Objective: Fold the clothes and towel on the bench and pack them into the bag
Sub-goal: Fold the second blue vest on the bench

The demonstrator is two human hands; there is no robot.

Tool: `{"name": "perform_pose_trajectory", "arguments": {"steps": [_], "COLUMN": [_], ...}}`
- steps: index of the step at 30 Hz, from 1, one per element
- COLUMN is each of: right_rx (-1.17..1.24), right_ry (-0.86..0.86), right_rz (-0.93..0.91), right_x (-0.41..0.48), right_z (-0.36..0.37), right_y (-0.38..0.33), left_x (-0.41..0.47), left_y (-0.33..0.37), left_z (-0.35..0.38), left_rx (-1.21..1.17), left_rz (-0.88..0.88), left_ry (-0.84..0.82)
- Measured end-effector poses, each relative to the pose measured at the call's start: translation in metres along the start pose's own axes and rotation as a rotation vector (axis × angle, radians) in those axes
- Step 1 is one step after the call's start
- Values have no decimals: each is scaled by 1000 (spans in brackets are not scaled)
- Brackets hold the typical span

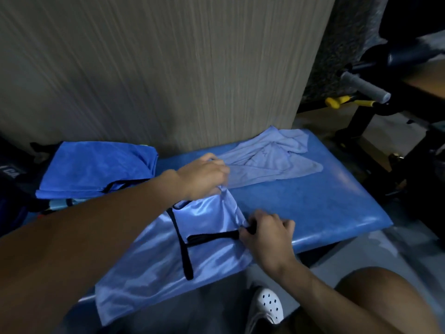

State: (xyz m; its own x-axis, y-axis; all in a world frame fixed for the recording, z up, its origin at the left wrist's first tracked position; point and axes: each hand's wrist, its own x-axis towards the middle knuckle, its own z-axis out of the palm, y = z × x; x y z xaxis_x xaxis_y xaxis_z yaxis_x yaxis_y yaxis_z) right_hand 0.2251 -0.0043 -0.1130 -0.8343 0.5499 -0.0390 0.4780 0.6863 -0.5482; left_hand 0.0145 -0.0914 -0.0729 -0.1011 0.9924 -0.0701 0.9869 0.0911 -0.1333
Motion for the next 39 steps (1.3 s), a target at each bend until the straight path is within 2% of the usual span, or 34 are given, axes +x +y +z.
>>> {"name": "perform_pose_trajectory", "arguments": {"steps": [3,8,11,13,20,23,27,29,31,35,39], "right_rx": [167,355,299,204,-128,-228,-334,-333,-301,-337,-380], "right_ry": [114,298,450,505,425,301,69,48,113,120,40], "right_rz": [45,-138,-276,-383,-703,-788,-739,-751,-730,-460,-461], "right_x": [25,66,78,74,3,-22,-40,-44,-45,-31,-23], "right_z": [-7,-31,-48,-54,-32,0,43,49,47,36,36], "right_y": [8,19,21,18,-23,-42,-56,-59,-59,-44,-20], "left_x": [1,15,15,5,-84,-121,-153,-161,-166,-171,-169], "left_y": [-15,-24,-24,-23,-14,-13,-11,-2,5,16,32], "left_z": [-9,-29,-41,-45,-32,-11,17,27,37,50,54], "left_rx": [-107,-141,-181,-207,-82,22,114,109,25,-295,-419], "left_rz": [-104,-290,-323,-301,-106,-87,-151,-209,-258,-359,-391], "left_ry": [151,366,529,553,504,417,209,109,83,82,168]}}
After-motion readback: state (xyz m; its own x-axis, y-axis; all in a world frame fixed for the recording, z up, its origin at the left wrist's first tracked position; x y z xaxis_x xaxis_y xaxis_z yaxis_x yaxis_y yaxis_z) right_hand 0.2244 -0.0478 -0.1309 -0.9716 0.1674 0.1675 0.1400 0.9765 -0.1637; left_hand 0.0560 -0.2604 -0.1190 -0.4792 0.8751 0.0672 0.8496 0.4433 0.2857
